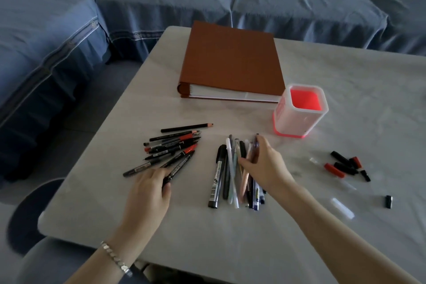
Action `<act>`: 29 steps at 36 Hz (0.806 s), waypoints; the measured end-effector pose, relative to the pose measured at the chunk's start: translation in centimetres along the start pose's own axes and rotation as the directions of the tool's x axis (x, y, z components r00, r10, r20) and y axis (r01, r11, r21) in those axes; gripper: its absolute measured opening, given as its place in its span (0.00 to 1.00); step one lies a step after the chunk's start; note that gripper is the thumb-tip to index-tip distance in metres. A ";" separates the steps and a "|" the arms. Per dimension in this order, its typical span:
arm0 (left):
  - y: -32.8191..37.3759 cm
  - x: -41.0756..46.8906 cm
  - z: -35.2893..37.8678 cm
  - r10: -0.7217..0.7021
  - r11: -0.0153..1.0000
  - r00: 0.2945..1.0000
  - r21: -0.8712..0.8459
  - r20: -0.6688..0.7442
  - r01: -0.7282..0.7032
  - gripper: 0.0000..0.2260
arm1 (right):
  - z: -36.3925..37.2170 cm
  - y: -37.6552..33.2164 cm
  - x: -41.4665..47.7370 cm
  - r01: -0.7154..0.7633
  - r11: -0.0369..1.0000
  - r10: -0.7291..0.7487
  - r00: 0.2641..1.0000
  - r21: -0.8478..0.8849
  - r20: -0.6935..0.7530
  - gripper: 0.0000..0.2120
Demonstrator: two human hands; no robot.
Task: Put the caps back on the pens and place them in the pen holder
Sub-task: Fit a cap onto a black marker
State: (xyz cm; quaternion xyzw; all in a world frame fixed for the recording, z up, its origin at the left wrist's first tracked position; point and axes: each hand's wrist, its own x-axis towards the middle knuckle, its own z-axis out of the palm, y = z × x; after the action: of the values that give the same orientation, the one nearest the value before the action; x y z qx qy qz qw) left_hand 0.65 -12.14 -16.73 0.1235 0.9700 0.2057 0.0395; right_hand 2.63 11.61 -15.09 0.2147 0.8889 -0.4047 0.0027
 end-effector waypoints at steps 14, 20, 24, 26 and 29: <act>8.2 0.3 -0.1 0.169 0.933 0.986 -0.321 -0.006 -0.162 0.10 | -4.8 5.5 -2.7 0.088 0.987 -0.096 0.994 -0.135 -0.054 0.08; 10.5 0.2 0.7 0.256 0.895 0.966 -0.383 0.023 -0.228 0.09 | -10.8 10.3 -2.9 -0.137 0.937 0.080 0.980 -0.322 -0.184 0.09; 11.2 0.1 0.8 0.302 0.875 0.950 -0.419 0.080 -0.243 0.11 | -13.4 12.6 -2.8 -0.286 0.867 0.187 0.946 -0.408 -0.265 0.12; 11.4 0.1 0.9 0.309 0.871 0.946 -0.429 0.099 -0.240 0.13 | -13.8 13.7 -2.6 -0.335 0.838 0.209 0.926 -0.431 -0.314 0.11; 11.6 -0.1 0.7 0.310 0.878 0.941 -0.420 0.136 -0.229 0.07 | -13.7 14.8 -2.2 -0.381 0.821 0.240 0.906 -0.425 -0.349 0.11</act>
State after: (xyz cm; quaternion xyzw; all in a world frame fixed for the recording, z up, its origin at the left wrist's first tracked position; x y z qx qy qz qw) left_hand 3.46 -1.66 -12.66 0.2673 0.8719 0.3887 0.1313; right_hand 12.66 29.21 -16.12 0.4056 0.9049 -0.1290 -0.0030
